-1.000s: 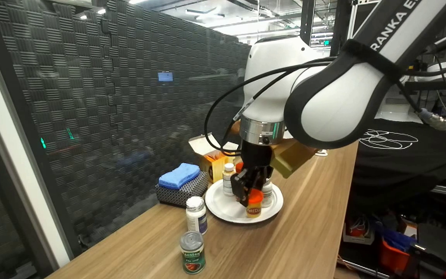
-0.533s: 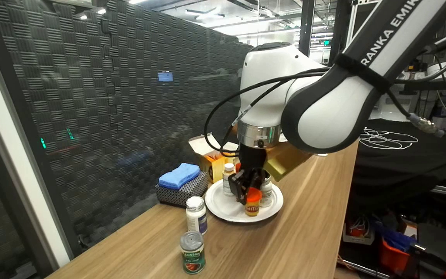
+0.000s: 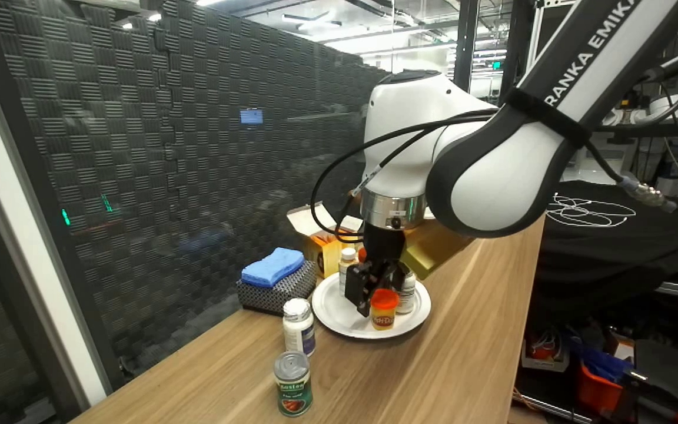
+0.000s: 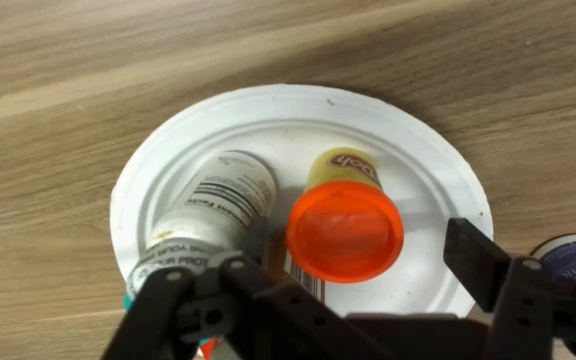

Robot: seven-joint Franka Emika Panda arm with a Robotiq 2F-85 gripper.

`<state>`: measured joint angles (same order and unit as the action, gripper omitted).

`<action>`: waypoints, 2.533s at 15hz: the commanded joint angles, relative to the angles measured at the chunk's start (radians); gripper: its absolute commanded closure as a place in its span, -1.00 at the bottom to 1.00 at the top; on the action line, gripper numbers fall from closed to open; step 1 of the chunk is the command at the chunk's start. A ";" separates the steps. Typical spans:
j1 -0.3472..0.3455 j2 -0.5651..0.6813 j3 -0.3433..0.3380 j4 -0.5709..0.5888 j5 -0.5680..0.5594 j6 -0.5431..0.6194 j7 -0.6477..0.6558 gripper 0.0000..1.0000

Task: Pick up all the bottles and the orange ball from the table and put them in the plate

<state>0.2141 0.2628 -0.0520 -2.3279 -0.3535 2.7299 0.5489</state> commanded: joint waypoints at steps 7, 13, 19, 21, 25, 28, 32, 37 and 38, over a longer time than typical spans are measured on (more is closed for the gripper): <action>0.009 0.001 -0.010 0.000 0.009 -0.001 -0.008 -0.96; 0.023 -0.134 -0.008 -0.017 -0.064 -0.109 -0.017 -1.00; 0.015 -0.127 0.111 0.086 -0.026 -0.233 -0.109 -1.00; 0.023 -0.083 0.134 0.155 -0.038 -0.268 -0.072 -1.00; 0.036 0.033 0.160 0.312 -0.007 -0.321 -0.130 -1.00; 0.048 0.115 0.164 0.410 0.033 -0.356 -0.171 -1.00; 0.075 0.197 0.141 0.497 0.056 -0.423 -0.140 -1.00; 0.078 0.245 0.133 0.544 0.096 -0.443 -0.137 -1.00; 0.079 0.248 0.131 0.546 0.105 -0.445 -0.135 -1.00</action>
<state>0.2759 0.4827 0.0949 -1.8372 -0.2874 2.3192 0.4114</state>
